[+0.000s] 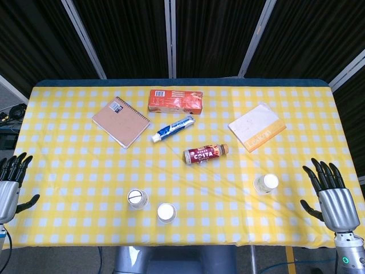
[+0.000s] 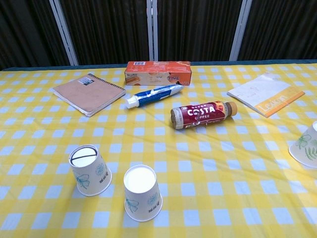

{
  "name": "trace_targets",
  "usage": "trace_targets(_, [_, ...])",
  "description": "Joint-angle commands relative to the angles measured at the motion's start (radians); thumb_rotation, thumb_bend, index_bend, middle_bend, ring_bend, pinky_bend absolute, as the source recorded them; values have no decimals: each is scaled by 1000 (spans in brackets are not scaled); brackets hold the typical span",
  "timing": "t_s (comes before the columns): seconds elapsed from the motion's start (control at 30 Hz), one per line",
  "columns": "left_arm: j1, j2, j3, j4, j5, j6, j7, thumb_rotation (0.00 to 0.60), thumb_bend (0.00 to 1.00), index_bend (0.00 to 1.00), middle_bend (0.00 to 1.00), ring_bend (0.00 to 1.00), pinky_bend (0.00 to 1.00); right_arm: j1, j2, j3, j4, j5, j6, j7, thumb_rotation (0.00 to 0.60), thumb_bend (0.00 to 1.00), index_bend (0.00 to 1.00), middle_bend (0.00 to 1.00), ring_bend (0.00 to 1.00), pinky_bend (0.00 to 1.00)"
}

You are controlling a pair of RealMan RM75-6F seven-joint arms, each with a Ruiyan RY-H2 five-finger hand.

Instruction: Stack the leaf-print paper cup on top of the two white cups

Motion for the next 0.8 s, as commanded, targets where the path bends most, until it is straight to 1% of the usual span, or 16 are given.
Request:
trace_targets(0.03, [-1, 0, 1, 0, -1, -4, 2, 600, 187, 0, 0, 0, 0, 1, 1, -1, -3, 5, -6, -4, 600, 91, 140, 0, 0, 0])
trace_targets(0.3, [-7, 0, 6, -1, 0, -18, 8, 600, 187, 0, 0, 0, 0, 1, 5, -1, -13, 12, -13, -10, 600, 91, 161, 0, 0, 0])
trace_targets(0.47, [-13, 1, 12, -6, 16, -25, -1, 600, 189, 0, 0, 0, 0, 4, 4, -3, -17, 13, -21, -11, 600, 91, 167, 0, 0, 1])
trace_targets(0.6, [-22, -5, 13, -8, 28, -33, 17, 600, 190, 0, 0, 0, 0, 4, 7, -6, -19, 12, -26, -8, 600, 91, 172, 0, 0, 4])
trace_targets(0.7, [-43, 3, 17, -33, 44, -62, 28, 600, 191, 0, 0, 0, 0, 5, 9, -9, -20, 13, -31, -2, 600, 91, 175, 0, 0, 8])
trace_targets(0.8, [-86, 34, 24, -74, 79, -119, 45, 600, 192, 0, 0, 0, 0, 6, 11, -10, -22, 15, -36, 1, 600, 91, 177, 0, 0, 10])
